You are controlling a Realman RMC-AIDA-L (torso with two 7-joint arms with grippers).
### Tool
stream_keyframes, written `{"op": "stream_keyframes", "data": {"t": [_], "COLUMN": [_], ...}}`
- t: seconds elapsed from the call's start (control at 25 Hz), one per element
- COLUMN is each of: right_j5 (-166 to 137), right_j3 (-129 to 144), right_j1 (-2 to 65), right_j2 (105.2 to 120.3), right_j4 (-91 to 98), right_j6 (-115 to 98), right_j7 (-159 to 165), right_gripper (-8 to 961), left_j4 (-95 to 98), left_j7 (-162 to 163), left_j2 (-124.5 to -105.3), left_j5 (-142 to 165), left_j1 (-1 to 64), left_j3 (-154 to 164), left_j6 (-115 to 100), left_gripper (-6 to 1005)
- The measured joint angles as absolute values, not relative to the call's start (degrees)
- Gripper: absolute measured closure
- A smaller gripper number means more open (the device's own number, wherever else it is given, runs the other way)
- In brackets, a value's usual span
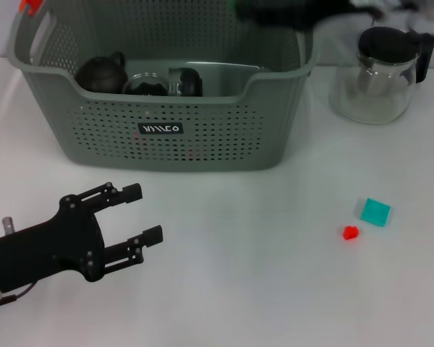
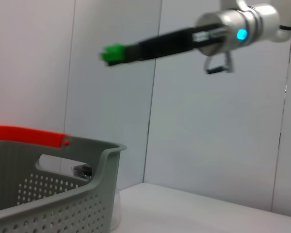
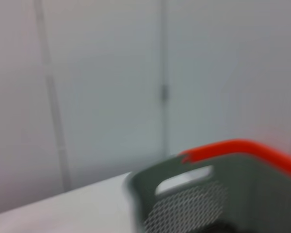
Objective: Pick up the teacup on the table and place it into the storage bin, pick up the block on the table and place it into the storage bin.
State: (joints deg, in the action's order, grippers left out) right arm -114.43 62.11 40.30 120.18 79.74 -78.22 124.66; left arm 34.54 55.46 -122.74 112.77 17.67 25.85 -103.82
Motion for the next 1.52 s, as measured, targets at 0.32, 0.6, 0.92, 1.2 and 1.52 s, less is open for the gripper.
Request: {"op": "stream_keyframes", "data": {"t": [0.32, 0.6, 0.92, 1.2, 1.52], "right_j5": [-122.6, -124.8, -124.9, -123.5, -108.9], "right_j3": [67.2, 67.8, 68.7, 67.6, 64.1], "right_j1": [57.2, 68.3, 69.2, 61.9, 43.0], "right_j2": [120.0, 120.23, 119.93, 119.98, 119.6], "right_j4": [56.6, 36.6, 35.3, 48.7, 71.3], "right_j6": [-56.5, -45.4, -46.6, -53.9, -71.0], "right_j7": [126.4, 122.8, 123.7, 124.8, 121.1], "right_gripper": [517, 517, 518, 373, 359], "left_j4": [34.5, 34.5, 34.5, 34.5, 34.5], "left_j7": [55.5, 55.5, 55.5, 55.5, 55.5], "left_j2": [-122.95, -123.04, -123.05, -123.05, -123.05], "left_j5": [112.8, 112.8, 112.8, 112.8, 112.8], "left_j1": [17.4, 17.6, 17.8, 17.5, 17.5], "left_j3": [25.8, 25.8, 25.8, 25.8, 25.8], "left_j6": [-104.0, -103.8, -103.8, -104.2, -103.9], "left_gripper": [267, 267, 268, 268, 268]}}
